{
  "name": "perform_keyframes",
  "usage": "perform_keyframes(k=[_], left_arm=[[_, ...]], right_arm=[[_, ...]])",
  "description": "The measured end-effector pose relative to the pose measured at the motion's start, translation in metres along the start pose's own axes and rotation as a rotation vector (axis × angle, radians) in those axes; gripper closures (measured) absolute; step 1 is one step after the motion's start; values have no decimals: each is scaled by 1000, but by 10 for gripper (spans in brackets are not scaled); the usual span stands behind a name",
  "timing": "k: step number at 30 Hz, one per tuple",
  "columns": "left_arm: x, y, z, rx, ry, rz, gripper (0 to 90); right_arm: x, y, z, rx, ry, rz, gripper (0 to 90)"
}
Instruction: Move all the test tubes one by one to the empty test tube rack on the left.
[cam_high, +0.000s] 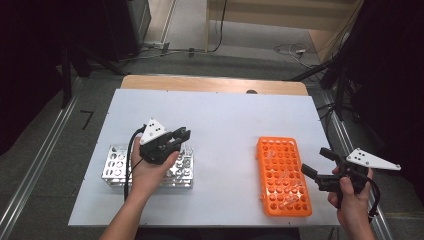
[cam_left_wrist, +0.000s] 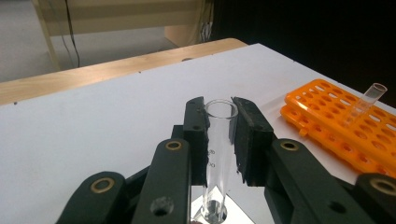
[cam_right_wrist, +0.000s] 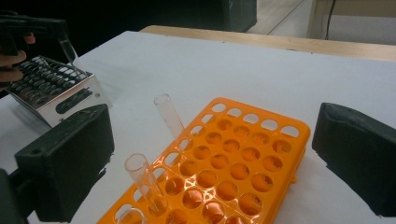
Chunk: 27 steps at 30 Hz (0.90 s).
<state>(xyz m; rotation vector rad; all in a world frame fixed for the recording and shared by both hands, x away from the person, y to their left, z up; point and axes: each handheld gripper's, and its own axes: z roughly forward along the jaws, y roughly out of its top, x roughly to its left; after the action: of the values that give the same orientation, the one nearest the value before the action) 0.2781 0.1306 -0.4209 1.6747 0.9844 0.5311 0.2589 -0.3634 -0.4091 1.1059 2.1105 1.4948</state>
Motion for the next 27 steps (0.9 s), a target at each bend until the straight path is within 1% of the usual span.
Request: perform_keyframes(k=[2, 5, 8, 11, 15, 18, 19, 20, 23, 27], left_arm=[[0, -2, 1, 7, 2, -2, 759], [1, -5, 3, 31, -1, -6, 759], [1, -8, 5, 49, -1, -19, 759], [2, -10, 6, 68, -1, -21, 758], [1, -10, 5, 76, 5, -17, 758], [-1, -11, 5, 90, 5, -5, 755], [-2, -11, 5, 96, 13, 1, 755], [-4, -12, 6, 106, 15, 12, 755], [-7, -14, 8, 130, 16, 28, 752], [-6, -15, 11, 163, 11, 14, 748]], right_arm=[[-1, -1, 0, 3, -2, 3, 0], [-3, -3, 2, 10, -8, 8, 0], [-3, -5, 2, 15, -12, 8, 0], [-4, -6, 4, 24, -13, 11, 0], [-4, -7, 5, 28, -15, 11, 0], [-4, -8, 6, 34, -16, 12, 0], [-4, -9, 6, 37, -17, 11, 0], [-4, -9, 6, 38, -17, 11, 0], [-3, -9, 7, 41, -16, 11, 0], [-3, -9, 9, 40, -10, 7, 0]])
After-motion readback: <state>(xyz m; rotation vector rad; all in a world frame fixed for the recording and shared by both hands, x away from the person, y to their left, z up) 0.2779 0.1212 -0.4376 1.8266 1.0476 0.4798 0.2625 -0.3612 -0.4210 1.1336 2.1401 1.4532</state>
